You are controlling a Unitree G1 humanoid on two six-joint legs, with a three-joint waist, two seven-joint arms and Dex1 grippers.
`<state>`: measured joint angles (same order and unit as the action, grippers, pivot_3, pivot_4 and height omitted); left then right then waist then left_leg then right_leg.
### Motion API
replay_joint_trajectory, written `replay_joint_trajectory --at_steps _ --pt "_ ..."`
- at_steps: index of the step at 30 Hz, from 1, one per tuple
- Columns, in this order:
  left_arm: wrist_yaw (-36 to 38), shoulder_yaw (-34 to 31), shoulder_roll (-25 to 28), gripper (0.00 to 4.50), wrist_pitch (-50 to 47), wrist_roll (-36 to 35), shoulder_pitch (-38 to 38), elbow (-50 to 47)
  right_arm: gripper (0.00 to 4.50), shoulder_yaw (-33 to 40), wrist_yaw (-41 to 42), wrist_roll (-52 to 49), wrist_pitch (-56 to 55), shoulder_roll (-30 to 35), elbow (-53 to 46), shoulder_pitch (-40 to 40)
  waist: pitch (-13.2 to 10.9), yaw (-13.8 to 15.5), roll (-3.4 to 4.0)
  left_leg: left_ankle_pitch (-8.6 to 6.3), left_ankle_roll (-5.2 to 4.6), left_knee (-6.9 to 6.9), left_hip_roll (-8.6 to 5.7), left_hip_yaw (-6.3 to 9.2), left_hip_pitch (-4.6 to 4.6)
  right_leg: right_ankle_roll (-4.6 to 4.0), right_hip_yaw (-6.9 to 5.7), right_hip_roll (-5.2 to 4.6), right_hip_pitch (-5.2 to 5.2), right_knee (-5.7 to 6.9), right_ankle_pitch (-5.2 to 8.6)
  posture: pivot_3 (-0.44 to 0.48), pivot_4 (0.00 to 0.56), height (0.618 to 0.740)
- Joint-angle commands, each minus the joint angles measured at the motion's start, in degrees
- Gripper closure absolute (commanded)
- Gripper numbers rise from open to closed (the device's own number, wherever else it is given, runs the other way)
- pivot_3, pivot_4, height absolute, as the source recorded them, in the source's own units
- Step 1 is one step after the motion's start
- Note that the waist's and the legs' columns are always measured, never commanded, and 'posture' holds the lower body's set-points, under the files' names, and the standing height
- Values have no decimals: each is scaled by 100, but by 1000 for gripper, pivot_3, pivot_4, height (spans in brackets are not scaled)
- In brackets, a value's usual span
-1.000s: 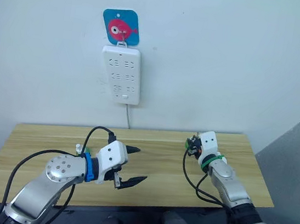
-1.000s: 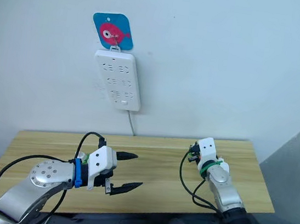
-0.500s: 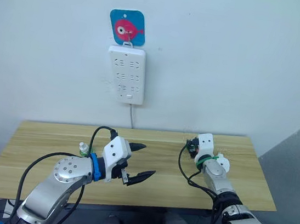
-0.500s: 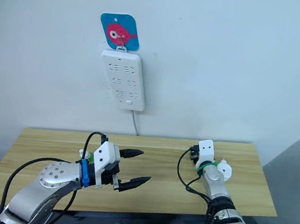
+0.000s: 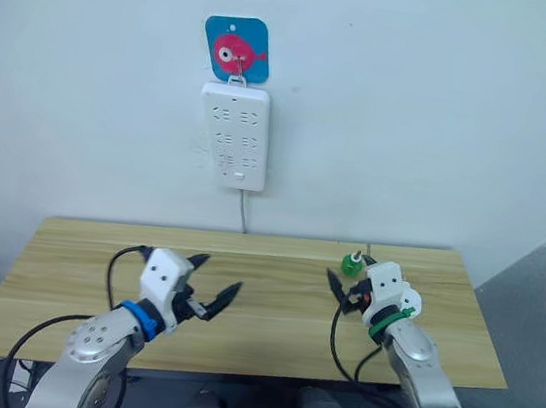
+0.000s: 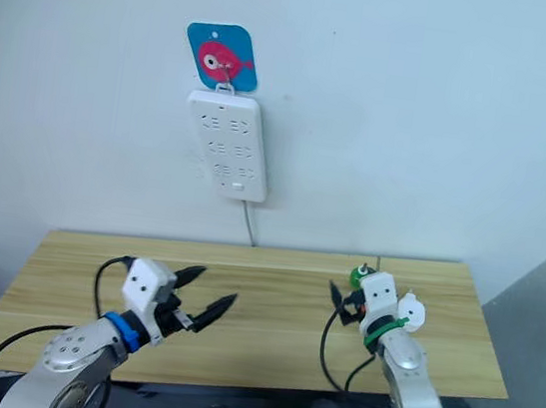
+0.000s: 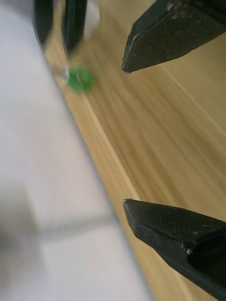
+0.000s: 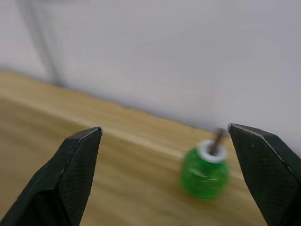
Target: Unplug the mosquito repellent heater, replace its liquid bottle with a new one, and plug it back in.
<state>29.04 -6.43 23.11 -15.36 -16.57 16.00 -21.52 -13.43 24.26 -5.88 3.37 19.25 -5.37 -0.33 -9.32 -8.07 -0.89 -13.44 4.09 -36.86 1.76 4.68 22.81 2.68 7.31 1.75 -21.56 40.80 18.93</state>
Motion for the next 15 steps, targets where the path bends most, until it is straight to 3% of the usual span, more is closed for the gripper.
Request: replay_joint_trajectory --at_steps 1,7,15 --pt "-414 -494 -109 0 521 261 218 385 24 -413 922 -279 699 501 -1350 115 -9 12 -16 0 0 -1 1 1 -3 -6 0 0 4 0 4 -103 156 724" --pt "-515 -809 -294 0 786 171 106 1113 24 -715 2006 -545 1526 1204 -2059 -426 -102 49 -94 4 3 -15 -2 -10 -10 -46 6 -6 16 -2 26 -101 180 724" --pt "-525 -656 -447 0 719 225 -82 1673 24 -664 2344 -764 2331 1484 -2523 -697 -280 173 -91 -8 15 7 -1 4 12 5 -17 -12 8 -37 -2 -96 229 724"
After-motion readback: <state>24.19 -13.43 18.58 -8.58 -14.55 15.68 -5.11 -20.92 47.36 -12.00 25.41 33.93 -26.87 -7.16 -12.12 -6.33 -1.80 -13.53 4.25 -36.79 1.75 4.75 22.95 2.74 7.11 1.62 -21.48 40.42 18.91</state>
